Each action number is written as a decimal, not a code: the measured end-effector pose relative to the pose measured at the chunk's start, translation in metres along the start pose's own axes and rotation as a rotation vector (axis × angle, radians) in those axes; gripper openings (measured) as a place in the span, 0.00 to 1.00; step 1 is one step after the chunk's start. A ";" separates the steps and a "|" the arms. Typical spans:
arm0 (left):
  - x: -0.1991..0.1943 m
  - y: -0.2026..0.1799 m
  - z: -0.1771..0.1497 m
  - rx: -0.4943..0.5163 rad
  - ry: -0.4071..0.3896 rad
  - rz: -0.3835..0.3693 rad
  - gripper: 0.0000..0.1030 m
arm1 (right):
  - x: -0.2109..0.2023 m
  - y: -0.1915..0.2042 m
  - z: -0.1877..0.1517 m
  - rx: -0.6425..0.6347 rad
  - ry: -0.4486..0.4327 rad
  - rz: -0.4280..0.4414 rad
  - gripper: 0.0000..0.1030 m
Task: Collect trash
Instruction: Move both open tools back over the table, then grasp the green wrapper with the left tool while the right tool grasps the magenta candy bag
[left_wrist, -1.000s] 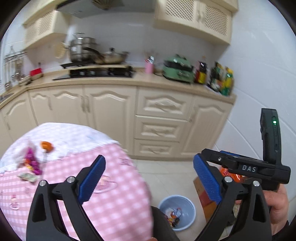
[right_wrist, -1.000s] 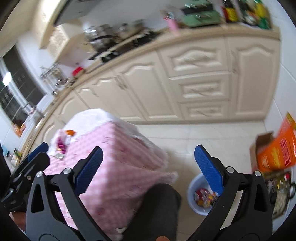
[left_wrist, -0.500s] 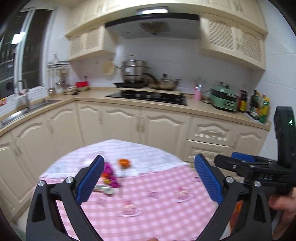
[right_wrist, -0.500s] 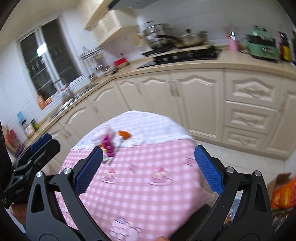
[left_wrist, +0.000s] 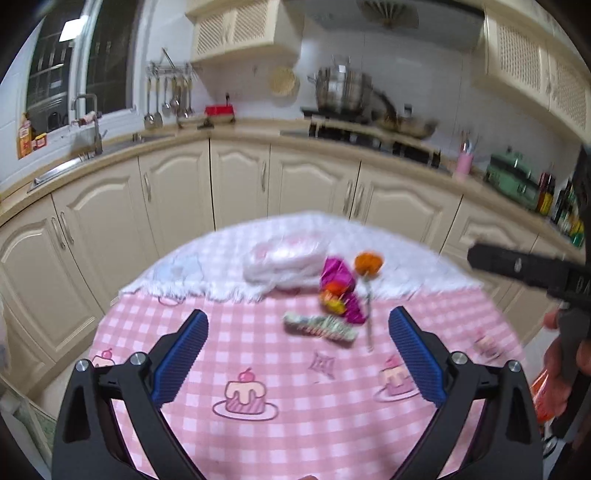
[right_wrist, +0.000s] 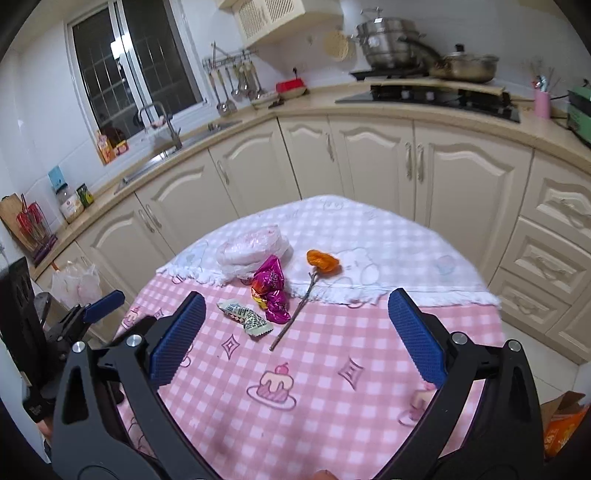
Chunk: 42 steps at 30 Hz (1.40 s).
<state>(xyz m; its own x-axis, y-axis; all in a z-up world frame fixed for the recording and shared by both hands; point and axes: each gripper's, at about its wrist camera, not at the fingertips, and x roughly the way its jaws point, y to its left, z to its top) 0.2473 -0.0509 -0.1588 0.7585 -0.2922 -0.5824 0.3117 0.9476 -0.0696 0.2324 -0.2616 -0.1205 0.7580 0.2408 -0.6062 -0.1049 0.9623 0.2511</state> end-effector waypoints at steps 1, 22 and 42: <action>0.013 0.000 -0.002 0.020 0.030 0.002 0.93 | 0.010 0.000 0.000 -0.001 0.017 -0.003 0.94; 0.122 -0.007 -0.007 0.016 0.255 -0.172 0.23 | 0.149 0.024 0.002 -0.082 0.280 0.087 0.38; 0.022 -0.022 -0.006 -0.008 0.099 -0.237 0.18 | -0.006 -0.007 -0.004 0.003 0.039 0.132 0.29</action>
<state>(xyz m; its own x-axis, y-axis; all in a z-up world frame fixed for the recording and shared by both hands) 0.2538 -0.0775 -0.1749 0.6052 -0.4926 -0.6253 0.4689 0.8554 -0.2200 0.2265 -0.2689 -0.1214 0.7121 0.3705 -0.5964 -0.2006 0.9214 0.3328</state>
